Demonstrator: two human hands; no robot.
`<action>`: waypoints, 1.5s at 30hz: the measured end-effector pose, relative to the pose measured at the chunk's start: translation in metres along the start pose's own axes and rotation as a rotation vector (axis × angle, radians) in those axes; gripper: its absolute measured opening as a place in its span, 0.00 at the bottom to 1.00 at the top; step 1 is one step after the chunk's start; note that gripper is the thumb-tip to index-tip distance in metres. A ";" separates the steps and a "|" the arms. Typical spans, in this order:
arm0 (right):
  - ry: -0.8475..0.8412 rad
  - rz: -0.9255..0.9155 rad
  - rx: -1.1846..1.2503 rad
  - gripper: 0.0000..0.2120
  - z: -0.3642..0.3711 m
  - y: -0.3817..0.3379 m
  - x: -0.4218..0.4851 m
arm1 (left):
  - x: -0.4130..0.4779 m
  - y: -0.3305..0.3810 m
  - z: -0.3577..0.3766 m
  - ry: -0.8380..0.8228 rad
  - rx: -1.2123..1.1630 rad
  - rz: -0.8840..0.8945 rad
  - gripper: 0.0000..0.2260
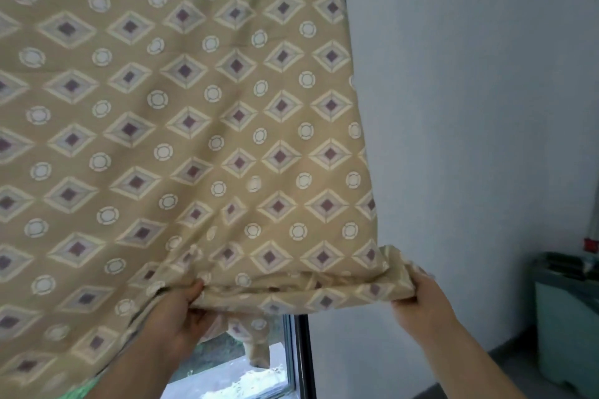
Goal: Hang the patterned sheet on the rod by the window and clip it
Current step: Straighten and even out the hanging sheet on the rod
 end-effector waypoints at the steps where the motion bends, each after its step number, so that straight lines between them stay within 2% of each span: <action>1: 0.042 -0.017 -0.024 0.14 -0.010 -0.003 0.005 | 0.002 -0.011 -0.005 0.008 0.001 -0.015 0.07; 5: 0.321 0.031 -0.280 0.13 -0.073 0.011 -0.003 | 0.009 -0.048 -0.018 0.035 -0.007 -0.072 0.08; 7: 0.405 0.063 -0.319 0.11 -0.092 0.020 -0.011 | 0.009 -0.065 -0.014 0.030 0.025 -0.146 0.09; 9: 0.394 0.074 -0.343 0.11 -0.094 0.027 -0.010 | -0.014 -0.086 0.015 -0.207 0.123 -0.331 0.16; 10: 0.373 0.051 -0.325 0.14 -0.090 0.028 -0.008 | -0.033 -0.090 0.035 -0.355 0.274 -0.358 0.15; 11: 0.327 0.012 -0.301 0.15 -0.083 0.025 -0.006 | -0.049 -0.091 0.057 -0.483 0.473 -0.307 0.14; 13: 0.213 -0.050 -0.244 0.13 -0.053 0.016 -0.025 | -0.076 -0.083 0.102 -0.651 0.964 0.027 0.12; 15: -0.008 -0.026 -0.158 0.12 -0.007 0.011 -0.051 | -0.096 -0.071 0.151 -0.626 1.379 0.473 0.11; 16: -0.101 -0.020 -0.132 0.15 0.018 0.006 -0.066 | -0.104 -0.067 0.170 -0.599 1.483 0.620 0.21; 17: -0.195 -0.031 -0.144 0.16 0.041 -0.002 -0.080 | -0.108 -0.067 0.182 -0.584 1.516 0.773 0.37; 18: -0.294 -0.051 -0.198 0.16 0.063 -0.009 -0.094 | -0.106 -0.071 0.188 -0.603 1.479 0.824 0.47; 19: -0.375 -0.087 -0.279 0.16 0.082 -0.017 -0.105 | -0.104 -0.072 0.194 -0.649 1.365 0.778 0.47; 21: -0.464 -0.206 -0.537 0.18 0.108 -0.029 -0.117 | -0.099 -0.060 0.200 -0.727 1.086 0.742 0.25; 22: -0.493 -0.261 -0.658 0.20 0.120 -0.035 -0.122 | -0.097 -0.048 0.201 -0.680 1.039 0.745 0.17; 23: -0.532 -0.294 -0.725 0.23 0.131 -0.039 -0.125 | -0.092 -0.032 0.200 -0.613 0.999 0.744 0.15; 25: -0.628 -0.322 -0.728 0.26 0.146 -0.044 -0.125 | -0.086 -0.002 0.202 -0.540 0.867 0.719 0.14; 27: -0.652 -0.338 -0.667 0.27 0.153 -0.048 -0.119 | -0.082 0.035 0.195 -0.452 0.675 0.635 0.12; 28: -0.617 -0.340 -0.636 0.30 0.150 -0.050 -0.112 | -0.081 0.059 0.187 -0.376 0.617 0.662 0.14; 29: -0.563 -0.348 -0.621 0.31 0.147 -0.052 -0.104 | -0.085 0.087 0.178 -0.332 0.654 0.810 0.16; 30: -0.499 -0.356 -0.621 0.28 0.141 -0.052 -0.094 | -0.096 0.114 0.173 -0.323 0.810 1.065 0.18; 32: -0.404 -0.317 -0.654 0.16 0.128 -0.045 -0.075 | -0.118 0.148 0.170 -0.291 1.361 1.557 0.20; 33: -0.366 -0.282 -0.684 0.15 0.120 -0.038 -0.065 | -0.109 0.157 0.159 -0.207 1.616 1.677 0.19; 35: -0.340 -0.204 -0.766 0.15 0.109 -0.023 -0.052 | -0.093 0.173 0.132 -0.172 1.936 1.746 0.12; 37: -0.334 -0.162 -0.858 0.13 0.110 -0.006 -0.044 | -0.074 0.202 0.098 -0.006 2.101 1.531 0.11; 38: -0.339 -0.144 -0.904 0.12 0.115 0.003 -0.039 | -0.063 0.215 0.080 0.056 2.160 1.390 0.19; 40: -0.347 -0.108 -0.959 0.10 0.129 0.021 -0.027 | -0.033 0.225 0.051 0.101 2.327 1.221 0.41; 41: -0.355 -0.083 -0.960 0.10 0.139 0.030 -0.020 | -0.021 0.229 0.043 0.158 2.420 1.161 0.45; 44: -0.420 0.029 -0.870 0.09 0.176 0.055 -0.002 | -0.010 0.233 0.042 0.288 2.514 1.067 0.37; 45: -0.461 0.081 -0.828 0.09 0.187 0.064 0.004 | -0.008 0.233 0.043 0.318 2.531 0.965 0.35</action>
Point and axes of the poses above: each hand's wrist, its own x-axis towards the middle knuckle, its own z-axis out of the palm, y = z × x, the point moved 7 cm from there along x, towards the middle knuckle, and after that the axes turned 1 degree about z, right-handed, at the moved point
